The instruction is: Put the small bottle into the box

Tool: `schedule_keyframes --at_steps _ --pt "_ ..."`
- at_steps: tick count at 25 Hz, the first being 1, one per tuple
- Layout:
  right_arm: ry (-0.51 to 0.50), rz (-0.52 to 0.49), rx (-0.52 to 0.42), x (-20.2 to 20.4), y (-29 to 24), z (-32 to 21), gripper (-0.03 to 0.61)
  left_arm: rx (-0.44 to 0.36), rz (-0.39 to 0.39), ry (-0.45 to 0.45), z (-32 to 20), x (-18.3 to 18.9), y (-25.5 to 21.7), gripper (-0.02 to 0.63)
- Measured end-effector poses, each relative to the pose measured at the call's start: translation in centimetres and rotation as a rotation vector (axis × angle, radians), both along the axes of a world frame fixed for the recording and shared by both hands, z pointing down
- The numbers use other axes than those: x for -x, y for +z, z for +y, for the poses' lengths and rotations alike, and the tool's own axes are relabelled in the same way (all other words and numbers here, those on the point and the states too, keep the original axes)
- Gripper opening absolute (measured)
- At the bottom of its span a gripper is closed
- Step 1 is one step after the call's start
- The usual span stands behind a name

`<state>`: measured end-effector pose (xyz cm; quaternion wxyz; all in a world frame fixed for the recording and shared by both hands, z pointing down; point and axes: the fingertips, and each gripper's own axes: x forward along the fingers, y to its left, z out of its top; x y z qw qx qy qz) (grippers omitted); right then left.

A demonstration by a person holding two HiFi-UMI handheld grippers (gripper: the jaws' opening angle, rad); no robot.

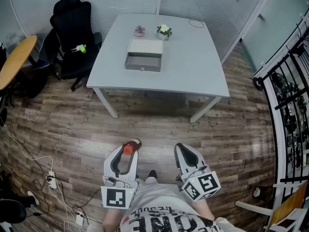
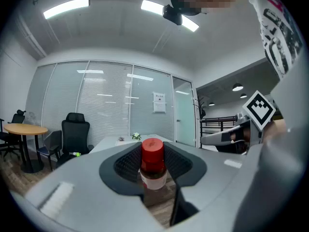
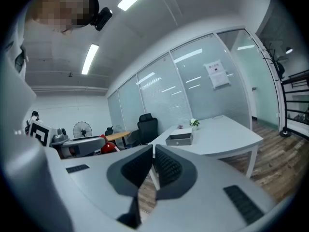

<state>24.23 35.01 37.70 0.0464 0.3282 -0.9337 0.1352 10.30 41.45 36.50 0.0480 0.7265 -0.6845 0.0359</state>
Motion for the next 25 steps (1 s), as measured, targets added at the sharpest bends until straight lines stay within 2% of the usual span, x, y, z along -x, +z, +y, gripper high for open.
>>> schedule_keyframes --at_steps 4,9,13,18,25 --pt "-0.003 0.004 0.0 0.1 0.0 -0.2 0.026 -0.053 -0.041 0.005 -0.5 0.4 -0.6 0.144" --pt "-0.008 0.008 -0.005 -0.2 0.0 -0.3 0.026 -0.008 -0.003 0.005 -0.6 -0.3 -0.1 0.144" --pt "-0.008 0.011 -0.01 -0.7 -0.1 -0.5 0.026 -0.032 -0.024 0.007 -0.9 -0.6 -0.3 0.144" --pt "-0.009 -0.026 -0.007 -1.1 -0.3 -0.6 0.026 -0.007 -0.003 0.014 -1.0 -1.3 -0.1 0.144" --pt "0.005 -0.023 0.014 -0.6 0.3 -1.8 0.026 -0.056 -0.03 0.023 -2.3 -0.2 -0.3 0.144"
